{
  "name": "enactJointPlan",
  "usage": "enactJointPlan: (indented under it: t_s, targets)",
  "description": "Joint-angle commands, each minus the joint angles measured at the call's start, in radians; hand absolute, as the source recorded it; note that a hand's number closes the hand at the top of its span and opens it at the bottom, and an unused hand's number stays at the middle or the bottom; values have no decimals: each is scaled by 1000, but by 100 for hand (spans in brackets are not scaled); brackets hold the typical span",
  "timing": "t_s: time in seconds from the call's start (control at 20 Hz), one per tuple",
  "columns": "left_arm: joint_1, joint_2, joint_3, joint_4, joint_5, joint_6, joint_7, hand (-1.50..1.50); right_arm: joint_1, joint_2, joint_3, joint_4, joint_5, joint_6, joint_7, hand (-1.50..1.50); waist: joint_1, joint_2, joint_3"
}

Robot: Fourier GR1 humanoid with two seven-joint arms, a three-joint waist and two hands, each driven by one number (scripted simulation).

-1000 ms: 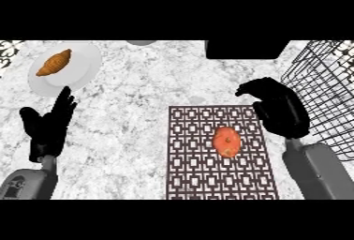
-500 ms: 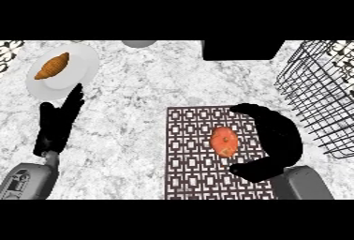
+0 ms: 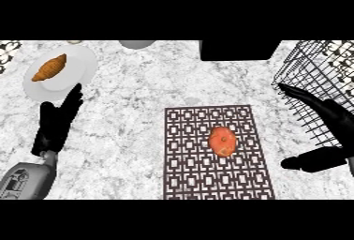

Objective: Pick the squash from the placemat and place it in the basket

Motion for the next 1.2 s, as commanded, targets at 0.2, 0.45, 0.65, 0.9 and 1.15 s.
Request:
enactJointPlan:
  t_s: [0.2,0.45,0.65,0.9,1.15]
  targets:
    - [-20,-12,1,-7,-5,-12,17,0,48,-319,2,-109,28,315,54,-150,11,3,2]
    - [-62,-61,12,73,-49,-21,-5,0,22,-259,-47,-147,11,401,148,-150,21,7,2]
    - [29,-85,-5,-69,-81,-6,19,0,40,-125,-16,-125,115,347,182,-150,30,6,3]
    - [-56,-58,68,-16,-76,-65,70,0,124,-115,-142,-218,94,392,199,-150,20,5,3]
    - [15,-109,29,-74,-127,-48,63,0,75,24,-95,-108,243,298,174,-150,30,6,3]
